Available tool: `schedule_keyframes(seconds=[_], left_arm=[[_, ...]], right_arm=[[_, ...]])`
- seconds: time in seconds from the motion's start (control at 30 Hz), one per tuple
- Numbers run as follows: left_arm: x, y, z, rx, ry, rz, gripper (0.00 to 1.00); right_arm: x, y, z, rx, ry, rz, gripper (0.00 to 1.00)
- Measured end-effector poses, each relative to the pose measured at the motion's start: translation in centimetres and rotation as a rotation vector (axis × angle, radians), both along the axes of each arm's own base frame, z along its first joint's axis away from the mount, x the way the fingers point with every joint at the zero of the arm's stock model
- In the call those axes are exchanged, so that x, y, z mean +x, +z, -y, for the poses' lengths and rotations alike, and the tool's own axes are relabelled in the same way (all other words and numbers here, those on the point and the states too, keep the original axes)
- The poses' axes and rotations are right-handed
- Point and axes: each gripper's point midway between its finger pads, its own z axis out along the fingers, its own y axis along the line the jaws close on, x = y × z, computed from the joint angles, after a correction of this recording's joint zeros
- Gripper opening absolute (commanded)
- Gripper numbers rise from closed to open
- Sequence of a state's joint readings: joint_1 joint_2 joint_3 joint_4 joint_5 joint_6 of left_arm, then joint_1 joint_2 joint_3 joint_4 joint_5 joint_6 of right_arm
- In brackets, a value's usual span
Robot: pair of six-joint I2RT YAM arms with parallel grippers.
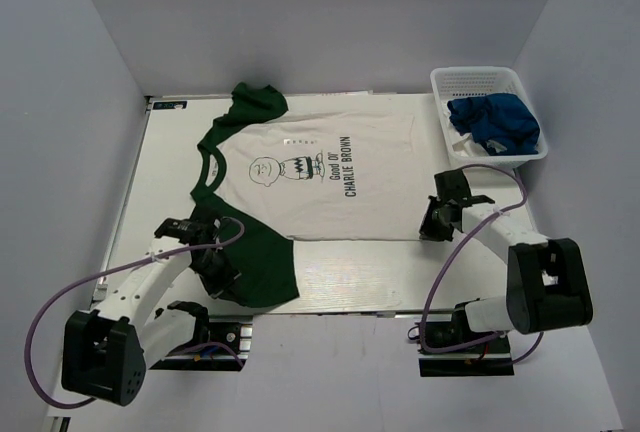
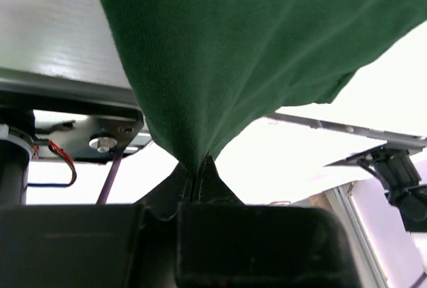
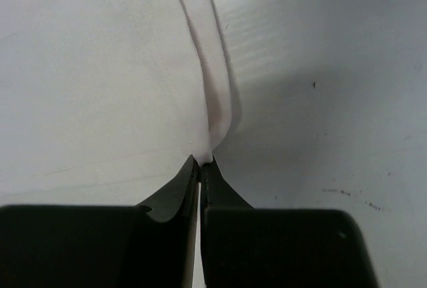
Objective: Fold and stack the t-shirts
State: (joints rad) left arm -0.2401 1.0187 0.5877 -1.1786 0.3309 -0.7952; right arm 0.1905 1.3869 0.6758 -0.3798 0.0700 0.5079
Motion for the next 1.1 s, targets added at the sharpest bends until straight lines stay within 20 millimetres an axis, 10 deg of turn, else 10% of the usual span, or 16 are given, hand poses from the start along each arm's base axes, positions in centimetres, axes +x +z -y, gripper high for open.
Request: schedule_keyframes(seconds=[0.17,0.33,0.8,1.1], left_arm=[[1.6,1.8,0.8,-0.048,-0.042,0.054,0.00],[7.7,4.6,3.4,-0.174,-0.089,0.255,0.00],[27.1,10.7,7.3,-0.235,-0.143,0.561,0.00],[34.5,10.9,4.7,-0.176,-0.066,0.618,0.00]], right_arm=[[-0.8,1.3,-0.9,0.054,0.046,0.026,0.00],[0.0,1.8,-2.1,0.102,0.096,0.024,0.00],[10.5,8.2,-4.4,0.125,0.162,0.183,0.00],[13.9,9.1,-4.0,0.072,0.136,0.189,0.00]])
